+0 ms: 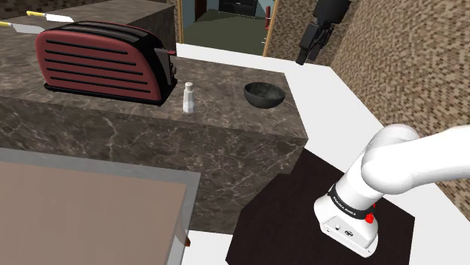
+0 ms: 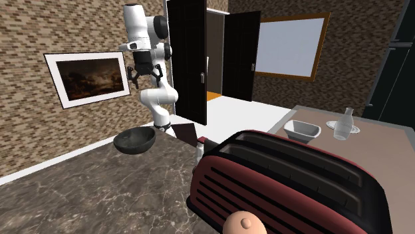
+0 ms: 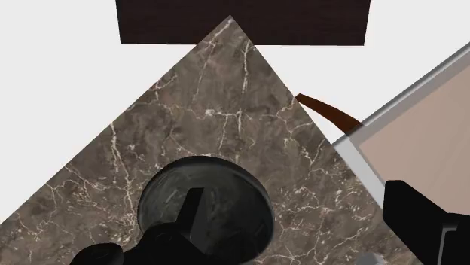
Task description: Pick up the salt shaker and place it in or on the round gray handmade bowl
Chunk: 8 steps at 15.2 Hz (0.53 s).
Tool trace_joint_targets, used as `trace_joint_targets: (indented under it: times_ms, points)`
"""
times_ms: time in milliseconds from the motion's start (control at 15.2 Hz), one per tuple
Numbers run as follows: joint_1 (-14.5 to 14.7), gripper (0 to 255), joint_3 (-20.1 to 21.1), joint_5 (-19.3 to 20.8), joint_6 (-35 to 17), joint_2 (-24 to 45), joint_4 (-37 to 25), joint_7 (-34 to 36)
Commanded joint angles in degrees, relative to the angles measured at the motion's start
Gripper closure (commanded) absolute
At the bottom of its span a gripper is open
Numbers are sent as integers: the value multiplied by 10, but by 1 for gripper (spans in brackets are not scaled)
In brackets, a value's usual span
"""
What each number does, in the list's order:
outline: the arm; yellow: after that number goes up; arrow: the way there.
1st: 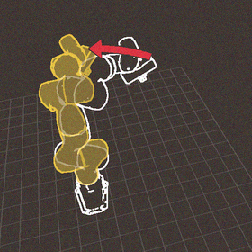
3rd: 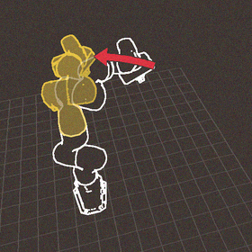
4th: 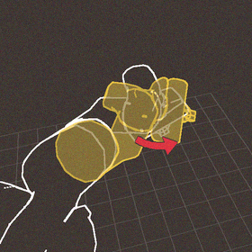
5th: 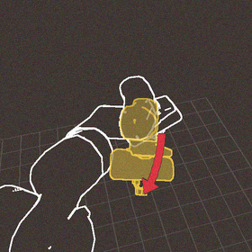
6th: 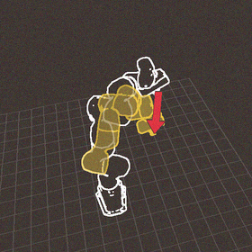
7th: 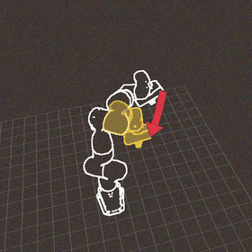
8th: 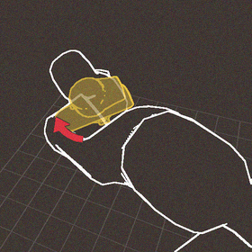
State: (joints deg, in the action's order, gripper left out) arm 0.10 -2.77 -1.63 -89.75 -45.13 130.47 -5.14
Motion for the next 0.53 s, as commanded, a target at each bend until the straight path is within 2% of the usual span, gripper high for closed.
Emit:
trace_joint_targets:
  times_ms: [0, 462]
  points:
    - [0, 0, 0, 0, 0, 0, 0, 0]
    - [23, 0, 35, -24, -76, 130, -46, 23]
